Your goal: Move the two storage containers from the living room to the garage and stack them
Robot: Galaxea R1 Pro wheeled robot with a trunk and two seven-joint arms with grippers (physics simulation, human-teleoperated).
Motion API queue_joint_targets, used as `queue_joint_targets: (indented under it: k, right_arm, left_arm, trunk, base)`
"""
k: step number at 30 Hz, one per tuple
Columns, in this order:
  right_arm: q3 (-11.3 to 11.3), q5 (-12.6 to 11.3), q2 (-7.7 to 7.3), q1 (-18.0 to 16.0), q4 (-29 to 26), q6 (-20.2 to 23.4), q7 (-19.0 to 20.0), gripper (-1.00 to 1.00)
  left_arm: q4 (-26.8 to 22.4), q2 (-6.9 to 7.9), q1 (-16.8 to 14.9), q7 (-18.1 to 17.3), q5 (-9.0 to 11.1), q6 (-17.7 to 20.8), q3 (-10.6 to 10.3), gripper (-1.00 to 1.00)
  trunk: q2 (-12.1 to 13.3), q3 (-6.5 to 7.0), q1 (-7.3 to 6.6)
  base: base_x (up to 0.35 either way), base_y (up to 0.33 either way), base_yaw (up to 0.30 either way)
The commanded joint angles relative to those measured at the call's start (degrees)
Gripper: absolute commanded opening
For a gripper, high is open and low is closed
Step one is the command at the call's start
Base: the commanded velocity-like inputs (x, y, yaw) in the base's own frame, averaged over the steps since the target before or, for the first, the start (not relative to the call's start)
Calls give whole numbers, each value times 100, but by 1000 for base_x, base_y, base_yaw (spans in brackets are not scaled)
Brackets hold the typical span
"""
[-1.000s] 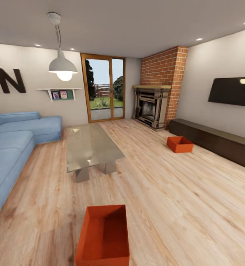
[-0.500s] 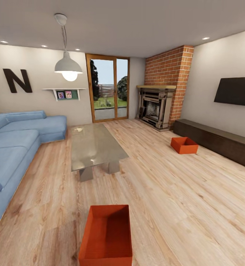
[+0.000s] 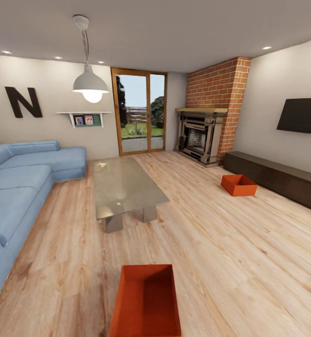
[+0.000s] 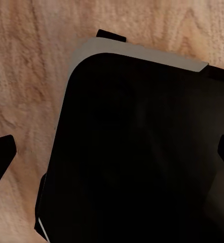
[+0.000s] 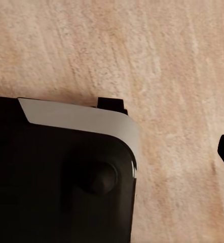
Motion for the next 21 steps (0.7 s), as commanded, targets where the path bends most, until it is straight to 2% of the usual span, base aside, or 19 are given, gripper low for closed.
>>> queue_joint_targets:
  k: [1, 5, 16, 21]
  right_arm:
    - [26, 27, 1, -6, 13, -20, -16, 100]
    - [29, 25, 4, -6, 12, -27, -19, 100]
    - [31, 25, 4, -6, 13, -22, -19, 100]
    - [32, 25, 4, -6, 13, -22, -18, 100]
  left_arm:
    - [-2, -1, -2, 5, 23, -8, 0, 100]
    - [-3, -1, -2, 4, 24, -8, 0, 100]
    - [-8, 1, -2, 4, 23, -8, 0, 100]
    - [0, 10, -2, 4, 31, -4, 0, 100]
  trunk:
    - [-3, -5, 1]
    - [-3, -5, 1]
    - [-3, -5, 1]
    - [-3, -5, 1]
  base:
    - [152, 244, 0]
    - [147, 198, 0]
    - [15, 12, 0]
    - [232, 0, 0]
